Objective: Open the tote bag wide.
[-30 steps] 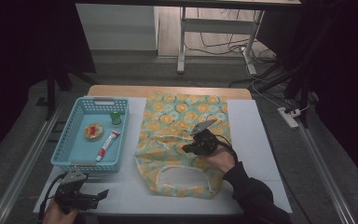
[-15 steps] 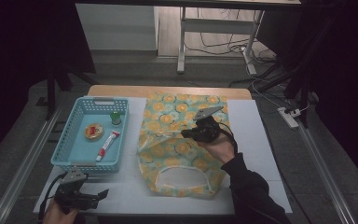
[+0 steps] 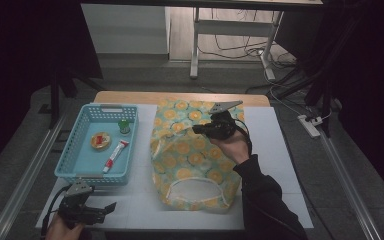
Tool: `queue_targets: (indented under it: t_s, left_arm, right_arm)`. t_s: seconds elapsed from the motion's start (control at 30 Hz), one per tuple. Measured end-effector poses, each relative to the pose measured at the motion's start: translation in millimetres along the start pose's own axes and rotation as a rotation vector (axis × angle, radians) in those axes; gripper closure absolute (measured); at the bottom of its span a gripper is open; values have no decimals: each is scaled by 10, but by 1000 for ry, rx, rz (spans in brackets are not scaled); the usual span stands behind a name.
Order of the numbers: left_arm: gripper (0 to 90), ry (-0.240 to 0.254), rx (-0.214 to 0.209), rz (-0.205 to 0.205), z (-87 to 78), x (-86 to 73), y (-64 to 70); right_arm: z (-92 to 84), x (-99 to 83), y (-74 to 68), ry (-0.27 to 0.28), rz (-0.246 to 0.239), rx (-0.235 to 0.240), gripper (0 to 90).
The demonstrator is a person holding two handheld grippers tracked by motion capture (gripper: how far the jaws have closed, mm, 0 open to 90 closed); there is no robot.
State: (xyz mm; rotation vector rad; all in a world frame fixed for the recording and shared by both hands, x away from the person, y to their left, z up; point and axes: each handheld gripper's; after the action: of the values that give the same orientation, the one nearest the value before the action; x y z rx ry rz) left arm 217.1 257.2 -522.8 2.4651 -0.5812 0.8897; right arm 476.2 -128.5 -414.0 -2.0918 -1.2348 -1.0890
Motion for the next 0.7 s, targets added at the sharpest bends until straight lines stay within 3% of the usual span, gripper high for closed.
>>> queue_targets:
  t_s: [0.33,0.7]
  left_arm:
    - [3,4,-1,-1,-5,-2,-1]
    - [0,16,-5,-11,-19,-7,-9]
  right_arm:
    - [-10,50,-40,40,-21,-2,900]
    - [-78,33,62,59,14,-20,900]
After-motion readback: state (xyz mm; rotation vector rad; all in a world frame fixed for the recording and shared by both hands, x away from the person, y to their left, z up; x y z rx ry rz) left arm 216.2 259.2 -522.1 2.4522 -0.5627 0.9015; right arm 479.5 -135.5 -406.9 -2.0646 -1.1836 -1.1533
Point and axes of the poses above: each handheld gripper's, and its own axes: z roughly forward along the jaws, x roughly out of its top, y roughly to its right, and after that the axes turned 8 degrees about -x, right-handed
